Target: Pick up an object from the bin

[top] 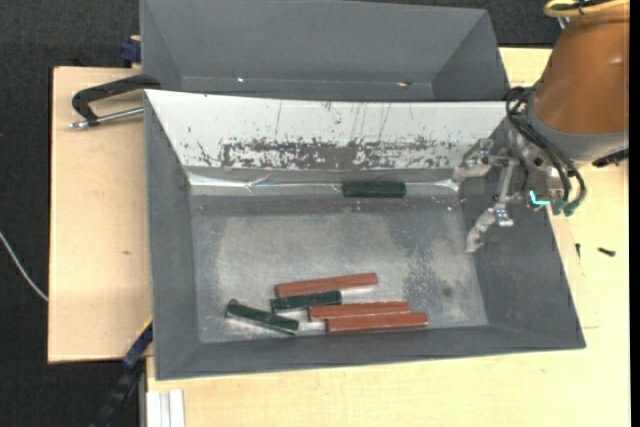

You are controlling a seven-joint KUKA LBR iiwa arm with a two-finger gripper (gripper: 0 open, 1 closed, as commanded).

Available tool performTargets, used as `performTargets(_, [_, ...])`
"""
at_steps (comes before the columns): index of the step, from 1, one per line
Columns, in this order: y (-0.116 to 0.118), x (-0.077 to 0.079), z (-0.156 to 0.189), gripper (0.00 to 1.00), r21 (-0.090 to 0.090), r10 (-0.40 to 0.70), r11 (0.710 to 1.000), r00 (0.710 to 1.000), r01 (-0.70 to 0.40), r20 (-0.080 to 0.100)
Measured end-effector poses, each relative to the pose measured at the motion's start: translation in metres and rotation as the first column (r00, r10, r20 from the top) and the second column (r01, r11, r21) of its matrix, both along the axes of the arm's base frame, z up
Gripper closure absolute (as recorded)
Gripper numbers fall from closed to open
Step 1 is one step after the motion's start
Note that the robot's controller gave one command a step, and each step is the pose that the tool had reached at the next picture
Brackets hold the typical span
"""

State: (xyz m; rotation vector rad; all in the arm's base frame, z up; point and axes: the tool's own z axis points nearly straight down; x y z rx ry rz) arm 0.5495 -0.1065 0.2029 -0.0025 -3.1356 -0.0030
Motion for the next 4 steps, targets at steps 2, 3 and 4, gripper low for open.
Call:
performTargets(2, [0.054, -0.006, -0.03, 0.0, -0.002, -0.025, 1.0, 1.0, 0.025, 0.009])
performTargets(3, [0.059, -0.036, -0.063, 0.0, 0.002, 0.146, 0.989, 0.989, -0.146, 0.008])
performTargets(4, [0.099, -0.002, -0.126, 1.0, -0.002, -0.018, 1.0, 1.0, 0.018, 0.001])
